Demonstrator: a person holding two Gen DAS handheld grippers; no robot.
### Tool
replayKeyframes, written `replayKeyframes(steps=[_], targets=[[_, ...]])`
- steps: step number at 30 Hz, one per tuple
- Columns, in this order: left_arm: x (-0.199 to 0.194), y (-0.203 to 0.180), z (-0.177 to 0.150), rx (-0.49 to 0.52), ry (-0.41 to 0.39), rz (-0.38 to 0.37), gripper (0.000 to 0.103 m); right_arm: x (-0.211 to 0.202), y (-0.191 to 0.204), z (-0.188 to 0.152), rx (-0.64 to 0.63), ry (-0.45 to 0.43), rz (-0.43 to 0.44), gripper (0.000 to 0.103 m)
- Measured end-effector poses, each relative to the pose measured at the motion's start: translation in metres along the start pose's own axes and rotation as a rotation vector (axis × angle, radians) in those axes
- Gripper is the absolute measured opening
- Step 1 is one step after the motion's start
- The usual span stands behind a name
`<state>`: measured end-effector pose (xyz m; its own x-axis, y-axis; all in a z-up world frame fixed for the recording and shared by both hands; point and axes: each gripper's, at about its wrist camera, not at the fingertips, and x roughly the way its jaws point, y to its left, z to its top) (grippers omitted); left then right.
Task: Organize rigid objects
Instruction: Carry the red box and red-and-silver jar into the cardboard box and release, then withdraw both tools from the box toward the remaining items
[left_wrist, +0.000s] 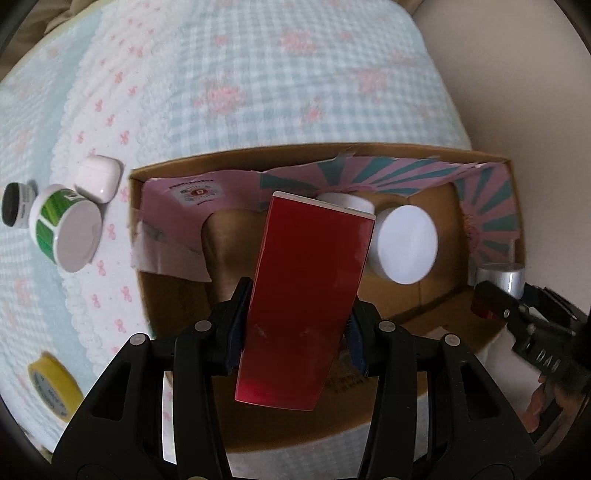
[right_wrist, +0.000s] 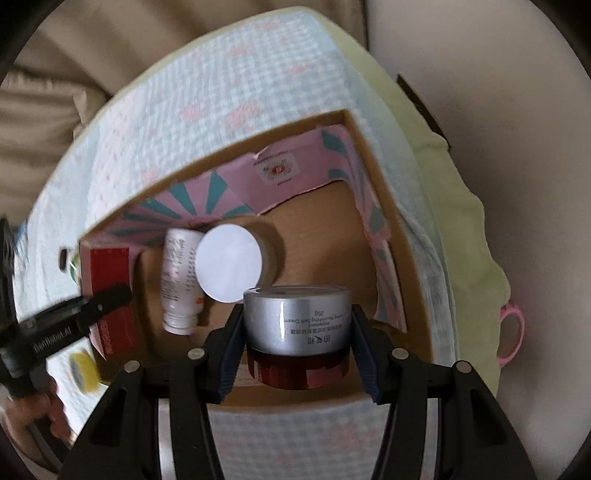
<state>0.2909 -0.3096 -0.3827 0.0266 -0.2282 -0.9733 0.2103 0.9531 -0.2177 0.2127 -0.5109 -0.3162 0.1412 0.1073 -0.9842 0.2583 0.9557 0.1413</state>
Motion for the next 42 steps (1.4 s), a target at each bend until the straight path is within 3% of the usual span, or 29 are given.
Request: replayKeyframes(steps=[3, 8, 9, 11, 12, 13, 14, 19, 24, 34, 42], targets=[[0.011, 0.0, 0.005, 0.003, 0.018, 0.015, 0.042, 0.012, 0.017, -0.001, -0.149, 0.02, -0.077, 0.05], [0.022, -0.005, 0.01, 0.024, 0.043, 0.06, 0.043, 0.025, 0.023, -0.005, -0.189, 0.044, -0.093, 0.05], [0.02, -0.006, 0.011, 0.028, 0.035, 0.065, 0.049, 0.027, 0.022, -0.006, -0.184, 0.045, -0.096, 0.05], [0.01, -0.011, 0.013, 0.044, 0.01, 0.059, 0.095, 0.03, 0.021, -0.007, -0.181, 0.05, -0.096, 0.05], [0.003, -0.014, 0.014, 0.052, -0.008, 0.061, 0.103, 0.031, 0.021, -0.007, -0.182, 0.056, -0.092, 0.061], [-0.005, -0.016, 0.014, 0.066, -0.024, 0.06, 0.103, 0.029, 0.021, -0.008, -0.187, 0.048, -0.086, 0.093], [-0.01, -0.017, 0.013, 0.08, -0.027, 0.062, 0.103, 0.025, 0.021, -0.009, -0.199, 0.034, -0.078, 0.103], [-0.026, -0.003, 0.0, 0.087, -0.015, 0.074, 0.103, 0.0, 0.02, -0.023, -0.273, -0.042, -0.042, 0.103], [-0.033, 0.002, -0.012, 0.062, -0.031, 0.071, 0.103, -0.01, 0.018, -0.03, -0.247, -0.066, -0.044, 0.103], [-0.079, 0.002, -0.034, 0.063, -0.117, 0.088, 0.103, -0.05, 0.037, -0.035, -0.2, -0.117, -0.055, 0.103], [-0.139, 0.01, -0.074, 0.048, -0.204, 0.105, 0.103, -0.091, 0.051, -0.05, -0.18, -0.181, -0.045, 0.103]])
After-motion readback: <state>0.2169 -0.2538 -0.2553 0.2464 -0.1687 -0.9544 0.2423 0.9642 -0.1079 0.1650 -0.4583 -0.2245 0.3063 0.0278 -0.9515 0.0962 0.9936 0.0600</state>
